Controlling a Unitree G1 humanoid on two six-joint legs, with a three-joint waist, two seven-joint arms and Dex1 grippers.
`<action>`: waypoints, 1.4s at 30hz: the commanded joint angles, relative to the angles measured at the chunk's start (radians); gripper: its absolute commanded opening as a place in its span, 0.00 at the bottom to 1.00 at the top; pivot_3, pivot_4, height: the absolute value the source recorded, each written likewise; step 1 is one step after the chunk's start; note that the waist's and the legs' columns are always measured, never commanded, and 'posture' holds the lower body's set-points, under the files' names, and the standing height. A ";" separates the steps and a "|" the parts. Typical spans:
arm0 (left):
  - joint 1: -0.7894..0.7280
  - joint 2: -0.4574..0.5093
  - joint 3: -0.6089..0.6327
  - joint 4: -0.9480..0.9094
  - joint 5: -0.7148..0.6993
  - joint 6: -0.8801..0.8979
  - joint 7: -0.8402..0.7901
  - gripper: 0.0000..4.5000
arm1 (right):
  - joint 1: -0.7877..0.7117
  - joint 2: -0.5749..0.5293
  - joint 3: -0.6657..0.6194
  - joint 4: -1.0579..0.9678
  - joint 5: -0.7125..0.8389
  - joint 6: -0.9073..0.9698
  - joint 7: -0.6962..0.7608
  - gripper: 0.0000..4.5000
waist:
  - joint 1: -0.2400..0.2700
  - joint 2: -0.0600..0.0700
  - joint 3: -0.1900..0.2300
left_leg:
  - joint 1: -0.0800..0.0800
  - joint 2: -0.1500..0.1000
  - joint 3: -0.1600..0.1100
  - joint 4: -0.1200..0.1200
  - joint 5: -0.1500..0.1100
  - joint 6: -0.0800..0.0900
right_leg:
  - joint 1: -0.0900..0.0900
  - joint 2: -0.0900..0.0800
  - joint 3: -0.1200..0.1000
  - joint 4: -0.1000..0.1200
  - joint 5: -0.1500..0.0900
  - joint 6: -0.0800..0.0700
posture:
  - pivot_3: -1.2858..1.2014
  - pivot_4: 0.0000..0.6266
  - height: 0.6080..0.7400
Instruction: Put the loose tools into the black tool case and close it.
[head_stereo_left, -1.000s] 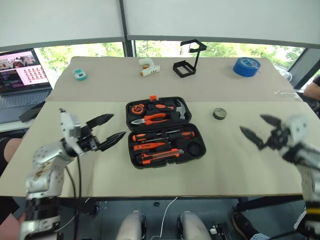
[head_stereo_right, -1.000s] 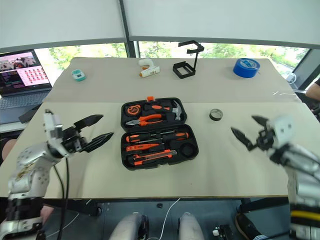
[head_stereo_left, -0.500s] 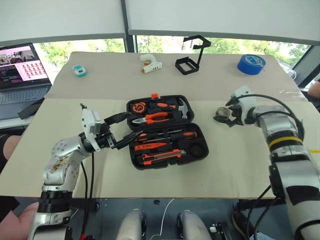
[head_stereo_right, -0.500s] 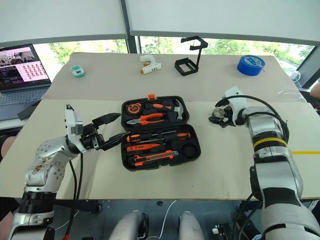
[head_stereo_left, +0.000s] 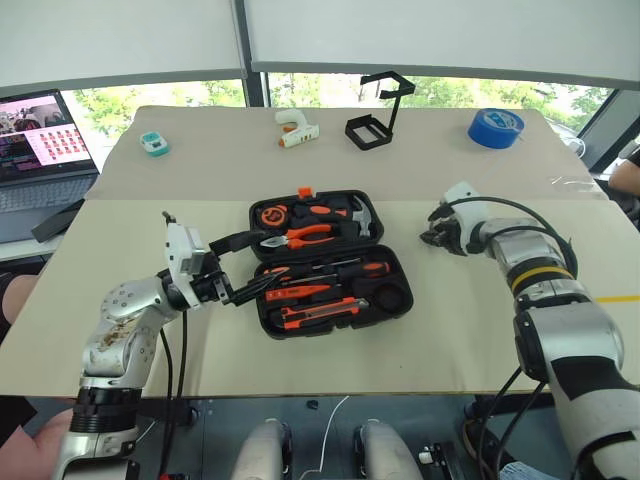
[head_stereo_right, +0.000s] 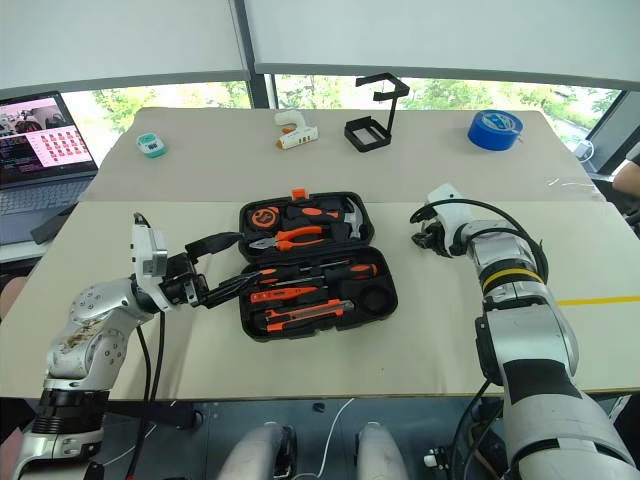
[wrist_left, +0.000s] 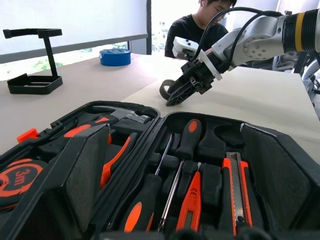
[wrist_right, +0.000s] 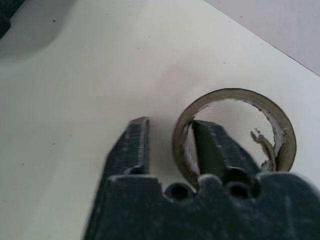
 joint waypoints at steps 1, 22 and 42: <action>0.011 0.017 -0.003 -0.041 -0.002 -0.008 -0.017 1.00 | -0.017 -0.036 -0.033 -0.031 0.013 -0.060 0.064 0.01 | 0.000 0.000 0.000 | 0.000 0.000 0.000 0.000 0.000 0.000 | 0.000 0.000 0.000 0.000 0.000 0.000 | 0.52 0.24 1.00; 0.125 0.078 -0.048 -0.085 0.003 -0.039 -0.152 1.00 | 0.517 -0.243 0.151 -1.412 0.352 0.740 0.538 0.00 | 0.015 0.001 0.001 | -0.001 0.000 -0.004 0.001 0.000 0.000 | -0.001 -0.003 -0.002 0.000 0.000 0.000 | 0.52 0.24 1.00; 0.138 0.103 0.001 -0.080 -0.006 -0.024 -0.117 1.00 | 0.387 -0.317 0.231 -1.360 0.355 0.779 0.570 0.54 | 0.015 0.000 0.000 | 0.000 0.000 -0.004 0.003 0.000 0.001 | 0.001 0.000 -0.002 0.000 0.000 0.000 | 0.52 0.24 1.00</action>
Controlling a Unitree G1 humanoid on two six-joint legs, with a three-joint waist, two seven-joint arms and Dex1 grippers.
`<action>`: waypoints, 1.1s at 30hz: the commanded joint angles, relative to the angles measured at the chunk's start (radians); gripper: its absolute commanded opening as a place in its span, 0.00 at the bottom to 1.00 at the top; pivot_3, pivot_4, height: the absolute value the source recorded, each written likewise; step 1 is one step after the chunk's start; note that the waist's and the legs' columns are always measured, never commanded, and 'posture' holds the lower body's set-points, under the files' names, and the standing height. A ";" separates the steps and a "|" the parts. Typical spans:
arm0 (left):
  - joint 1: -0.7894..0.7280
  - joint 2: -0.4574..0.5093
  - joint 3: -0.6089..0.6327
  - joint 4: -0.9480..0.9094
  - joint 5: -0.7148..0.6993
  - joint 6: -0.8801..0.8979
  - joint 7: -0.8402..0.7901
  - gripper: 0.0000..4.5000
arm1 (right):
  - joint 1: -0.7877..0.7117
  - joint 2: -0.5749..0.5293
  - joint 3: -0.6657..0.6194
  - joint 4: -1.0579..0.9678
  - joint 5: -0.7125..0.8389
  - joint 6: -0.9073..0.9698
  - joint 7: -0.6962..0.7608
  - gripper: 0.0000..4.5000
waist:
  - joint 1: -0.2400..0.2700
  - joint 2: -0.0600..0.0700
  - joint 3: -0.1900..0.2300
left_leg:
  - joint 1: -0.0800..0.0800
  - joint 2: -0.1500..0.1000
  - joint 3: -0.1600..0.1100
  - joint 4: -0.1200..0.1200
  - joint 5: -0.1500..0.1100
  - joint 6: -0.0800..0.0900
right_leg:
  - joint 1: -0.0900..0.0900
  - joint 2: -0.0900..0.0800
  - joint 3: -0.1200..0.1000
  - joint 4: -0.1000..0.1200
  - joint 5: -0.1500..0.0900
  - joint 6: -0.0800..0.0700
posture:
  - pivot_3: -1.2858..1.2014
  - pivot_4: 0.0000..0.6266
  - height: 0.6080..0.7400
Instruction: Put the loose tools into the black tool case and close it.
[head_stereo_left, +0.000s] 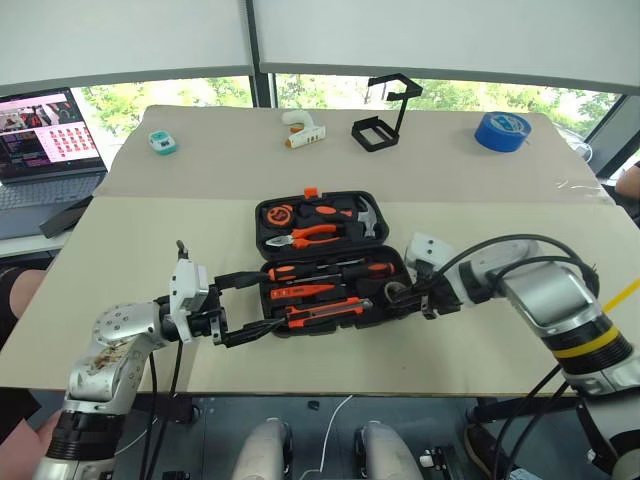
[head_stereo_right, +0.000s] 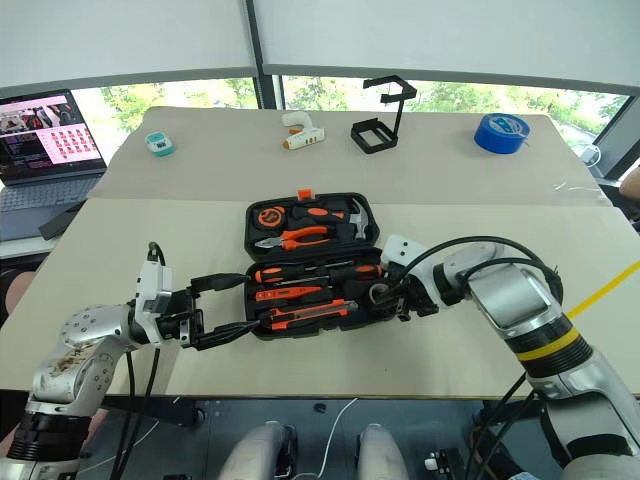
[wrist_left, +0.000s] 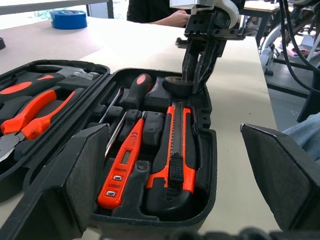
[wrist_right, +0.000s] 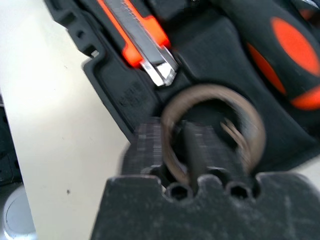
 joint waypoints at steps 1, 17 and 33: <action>-0.002 0.027 0.047 -0.022 -0.015 0.005 0.017 1.00 | -0.042 -0.033 -0.028 0.006 0.047 -0.015 0.083 0.61 | -0.001 0.000 0.000 | 0.000 0.000 0.000 0.000 0.000 0.000 | 0.000 0.000 0.000 0.000 0.000 0.000 | 0.52 0.24 1.00; -0.157 -0.018 0.029 0.199 0.150 0.190 0.372 0.27 | -0.134 0.153 -0.210 0.773 -0.170 -0.982 -0.201 0.34 | -0.006 -0.001 0.000 | -0.002 -0.001 0.002 0.000 0.000 0.000 | -0.002 0.001 0.001 0.000 0.000 0.000 | 0.52 0.24 1.00; -0.355 -0.129 -0.146 0.351 0.261 0.148 0.289 0.00 | -0.188 0.315 -0.196 0.963 -0.197 -1.117 -0.029 0.01 | -0.003 -0.001 0.001 | -0.002 -0.001 0.001 0.000 0.001 -0.002 | -0.001 0.000 0.000 0.005 0.001 0.000 | 0.52 0.24 1.00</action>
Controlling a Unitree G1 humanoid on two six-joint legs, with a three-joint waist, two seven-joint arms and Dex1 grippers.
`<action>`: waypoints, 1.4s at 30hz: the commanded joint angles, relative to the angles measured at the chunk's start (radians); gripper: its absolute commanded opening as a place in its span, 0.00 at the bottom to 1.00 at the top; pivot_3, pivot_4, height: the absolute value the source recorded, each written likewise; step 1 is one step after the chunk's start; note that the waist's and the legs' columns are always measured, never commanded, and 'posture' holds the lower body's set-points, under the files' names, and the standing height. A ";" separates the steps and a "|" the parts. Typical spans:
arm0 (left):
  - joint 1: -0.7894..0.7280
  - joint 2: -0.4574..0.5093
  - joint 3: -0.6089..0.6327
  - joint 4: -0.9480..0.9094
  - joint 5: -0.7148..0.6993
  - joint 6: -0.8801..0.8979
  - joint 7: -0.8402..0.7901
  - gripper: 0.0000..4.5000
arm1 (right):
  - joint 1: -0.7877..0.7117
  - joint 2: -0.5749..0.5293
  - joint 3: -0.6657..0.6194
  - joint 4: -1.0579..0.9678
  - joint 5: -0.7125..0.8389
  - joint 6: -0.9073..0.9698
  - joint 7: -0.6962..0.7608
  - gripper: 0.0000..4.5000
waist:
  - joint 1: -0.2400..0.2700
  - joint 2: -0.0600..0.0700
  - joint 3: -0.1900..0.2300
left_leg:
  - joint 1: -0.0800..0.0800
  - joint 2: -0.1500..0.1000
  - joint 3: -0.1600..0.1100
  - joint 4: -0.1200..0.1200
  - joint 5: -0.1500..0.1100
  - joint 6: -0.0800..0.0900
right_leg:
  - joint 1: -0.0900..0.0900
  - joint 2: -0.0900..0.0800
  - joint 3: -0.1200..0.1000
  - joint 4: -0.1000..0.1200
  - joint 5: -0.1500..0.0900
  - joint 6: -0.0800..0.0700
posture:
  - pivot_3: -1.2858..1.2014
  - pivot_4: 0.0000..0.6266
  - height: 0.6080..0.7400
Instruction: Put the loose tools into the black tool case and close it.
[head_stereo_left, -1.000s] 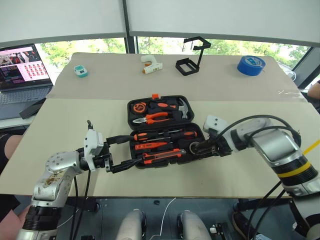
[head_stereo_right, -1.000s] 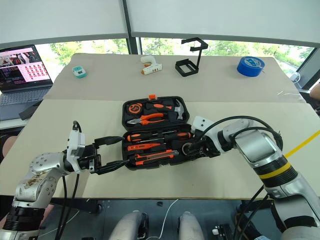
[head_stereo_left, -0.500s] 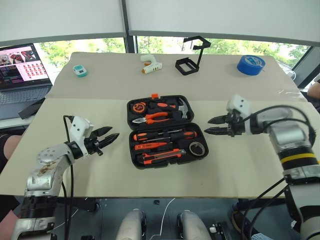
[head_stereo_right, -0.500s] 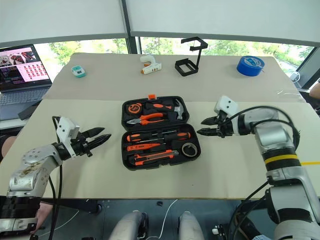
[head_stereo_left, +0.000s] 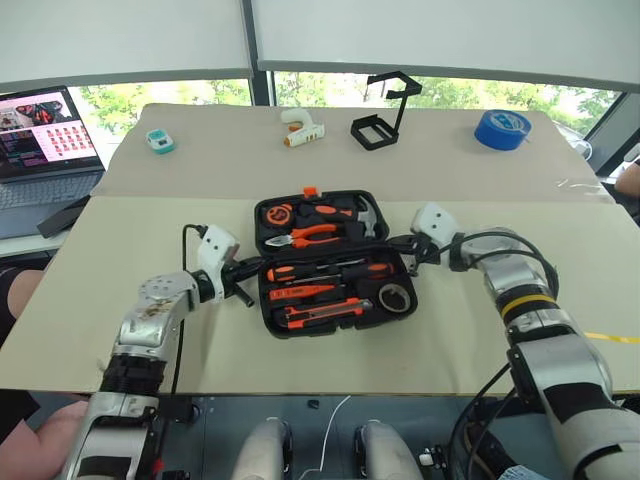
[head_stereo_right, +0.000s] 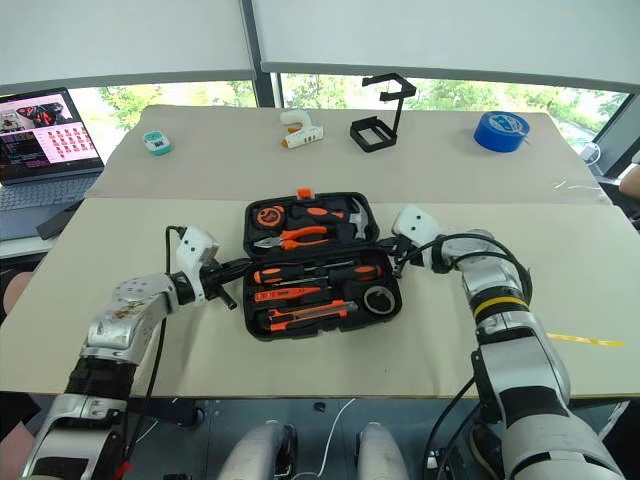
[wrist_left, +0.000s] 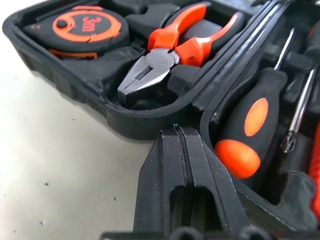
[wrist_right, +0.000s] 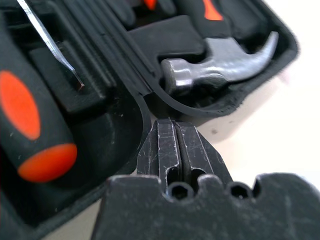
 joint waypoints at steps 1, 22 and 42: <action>-0.028 -0.008 -0.029 -0.037 -0.013 -0.017 -0.069 0.00 | 0.065 0.007 0.004 -0.189 0.057 0.099 0.127 0.01 | 0.000 0.000 0.000 | 0.000 0.000 0.000 0.000 0.000 0.000 | 0.000 0.000 0.000 0.000 0.000 0.000 | 0.52 0.24 1.00; 0.052 0.184 0.058 -0.226 -0.073 0.334 -0.107 0.32 | 0.368 -0.158 -0.172 -0.846 0.236 0.743 0.065 0.33 | 0.000 0.000 0.000 | -0.001 0.000 -0.001 0.000 -0.001 0.001 | -0.001 0.000 0.000 -0.001 0.000 0.000 | 0.52 0.24 1.00; -0.358 0.087 0.030 -0.004 -0.124 0.785 0.152 1.00 | -0.106 -0.057 -0.066 -0.548 0.219 1.489 -0.306 0.98 | -0.004 -0.002 0.002 | -0.013 -0.002 0.000 0.005 0.001 -0.001 | -0.015 0.003 0.002 0.004 0.000 0.000 | 0.52 0.24 1.00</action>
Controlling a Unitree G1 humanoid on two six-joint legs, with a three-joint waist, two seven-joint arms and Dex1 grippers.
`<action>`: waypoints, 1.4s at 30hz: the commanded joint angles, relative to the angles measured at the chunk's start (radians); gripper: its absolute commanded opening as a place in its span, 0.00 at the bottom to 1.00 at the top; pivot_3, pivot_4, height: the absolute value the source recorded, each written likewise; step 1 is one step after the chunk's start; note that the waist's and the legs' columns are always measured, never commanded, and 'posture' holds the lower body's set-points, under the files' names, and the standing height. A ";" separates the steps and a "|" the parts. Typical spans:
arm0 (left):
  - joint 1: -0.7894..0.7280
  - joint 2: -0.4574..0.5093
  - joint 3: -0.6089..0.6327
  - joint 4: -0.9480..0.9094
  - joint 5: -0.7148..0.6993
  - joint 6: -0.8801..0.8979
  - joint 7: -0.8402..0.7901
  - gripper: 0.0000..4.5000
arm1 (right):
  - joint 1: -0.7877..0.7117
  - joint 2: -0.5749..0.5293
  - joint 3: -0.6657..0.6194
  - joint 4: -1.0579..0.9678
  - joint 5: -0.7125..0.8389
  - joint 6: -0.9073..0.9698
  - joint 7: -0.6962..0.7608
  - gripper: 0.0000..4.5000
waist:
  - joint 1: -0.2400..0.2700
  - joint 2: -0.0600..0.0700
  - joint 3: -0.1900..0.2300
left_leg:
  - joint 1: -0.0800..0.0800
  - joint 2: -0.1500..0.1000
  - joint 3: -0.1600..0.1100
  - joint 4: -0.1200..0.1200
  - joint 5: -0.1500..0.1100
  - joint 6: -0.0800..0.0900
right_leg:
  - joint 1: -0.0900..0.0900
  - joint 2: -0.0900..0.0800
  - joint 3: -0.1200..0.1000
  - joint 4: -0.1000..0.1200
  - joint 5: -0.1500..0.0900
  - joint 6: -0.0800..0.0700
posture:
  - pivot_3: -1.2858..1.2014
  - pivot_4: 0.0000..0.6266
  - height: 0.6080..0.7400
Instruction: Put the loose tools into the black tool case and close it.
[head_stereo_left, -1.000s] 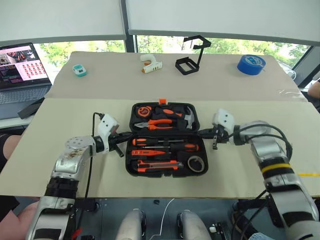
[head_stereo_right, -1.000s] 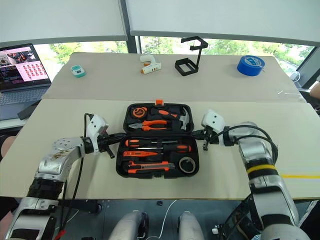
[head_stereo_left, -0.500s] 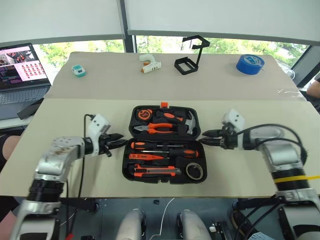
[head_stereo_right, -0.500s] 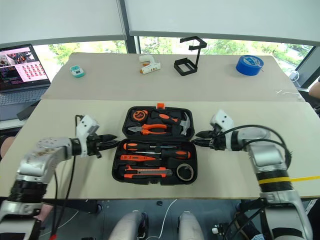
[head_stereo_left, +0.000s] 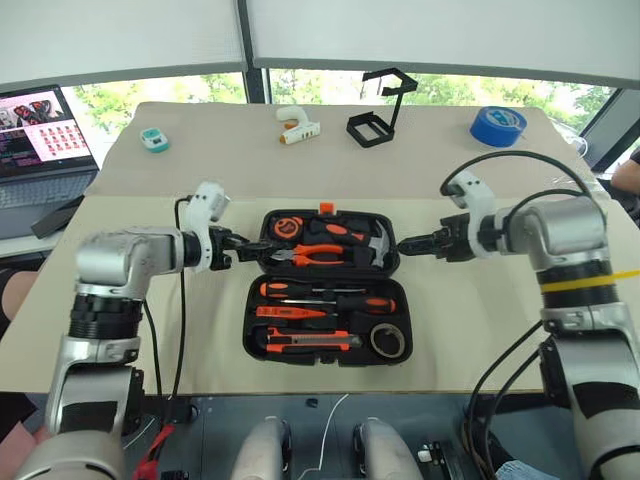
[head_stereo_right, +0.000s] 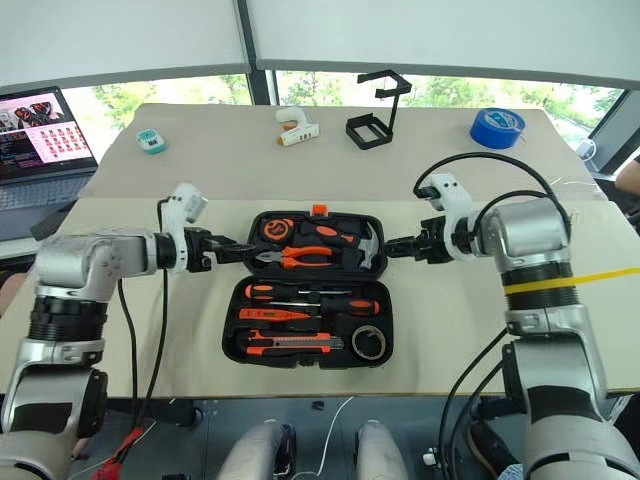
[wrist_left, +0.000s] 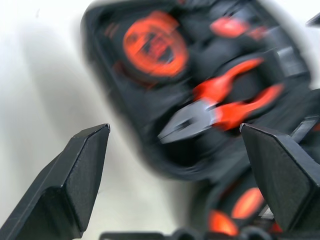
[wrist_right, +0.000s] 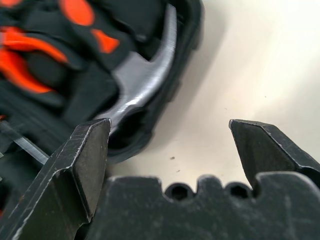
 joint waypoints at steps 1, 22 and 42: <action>-0.052 0.001 0.002 0.023 0.028 -0.032 0.026 1.00 | -0.046 0.011 0.012 0.055 -0.021 -0.052 -0.034 0.98 | 0.000 0.000 0.000 | -0.001 0.000 0.000 0.000 0.000 0.000 | 0.000 0.000 0.000 0.001 0.000 0.000 | 0.52 0.24 1.00; -0.055 -0.125 0.127 0.223 -0.004 -0.120 0.058 0.02 | -0.023 0.089 0.027 0.169 -0.030 -0.282 -0.086 0.00 | 0.004 -0.003 -0.002 | 0.017 0.001 -0.003 0.009 0.000 0.001 | 0.020 -0.001 -0.002 0.003 0.001 0.001 | 0.52 0.24 1.00; 0.464 -0.184 0.311 -0.149 -0.056 -1.005 -0.167 0.02 | 0.619 -0.104 -0.067 -0.155 -0.358 -1.731 -0.259 0.00 | 0.001 -0.003 -0.001 | -0.004 0.001 0.000 0.006 -0.001 0.002 | -0.001 -0.004 0.000 -0.002 0.003 0.002 | 0.52 0.24 1.00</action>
